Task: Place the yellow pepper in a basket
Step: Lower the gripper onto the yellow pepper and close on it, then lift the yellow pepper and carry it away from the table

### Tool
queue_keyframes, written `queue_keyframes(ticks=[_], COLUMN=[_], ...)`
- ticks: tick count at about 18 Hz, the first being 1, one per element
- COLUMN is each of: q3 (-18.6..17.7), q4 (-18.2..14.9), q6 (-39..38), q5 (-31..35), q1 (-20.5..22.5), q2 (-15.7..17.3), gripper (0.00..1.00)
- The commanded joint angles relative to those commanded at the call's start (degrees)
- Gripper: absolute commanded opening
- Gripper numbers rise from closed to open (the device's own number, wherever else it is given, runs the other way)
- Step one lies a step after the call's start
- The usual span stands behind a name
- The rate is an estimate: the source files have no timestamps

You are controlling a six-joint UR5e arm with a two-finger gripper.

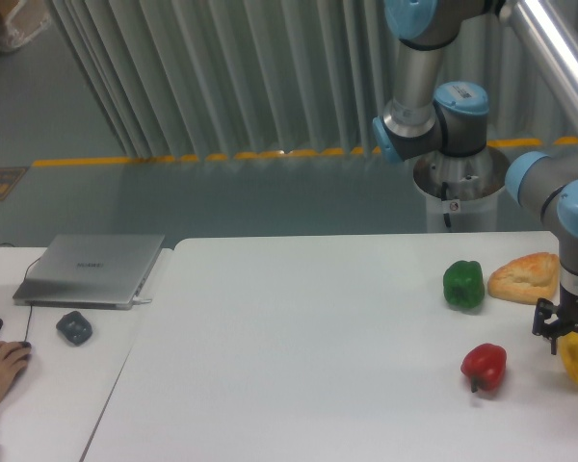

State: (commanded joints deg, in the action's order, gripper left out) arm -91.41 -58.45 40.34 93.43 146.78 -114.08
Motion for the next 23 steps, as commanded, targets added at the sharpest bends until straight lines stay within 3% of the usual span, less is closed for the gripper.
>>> queue_keyframes(ticks=[10,11,12,16,21,23], q3=[-0.88,-0.88,-0.79,-0.88,-0.26,0.61], q4=[0.26,0.26,0.09,0.0,-0.44,-0.79], q6=[0.0,0.0,-0.09,-0.61,-0.36,-0.35], q5=[0.0,0.0,0.09,0.18,-0.09,-0.44], q1=[-0.09,-0.09,0.0,-0.09,-0.09,-0.35], q2=[-0.7,-0.79,-0.79,-0.79,0.0,1.92], gripper=[0.99,0.91,0.72,0.47,0.43,0.43])
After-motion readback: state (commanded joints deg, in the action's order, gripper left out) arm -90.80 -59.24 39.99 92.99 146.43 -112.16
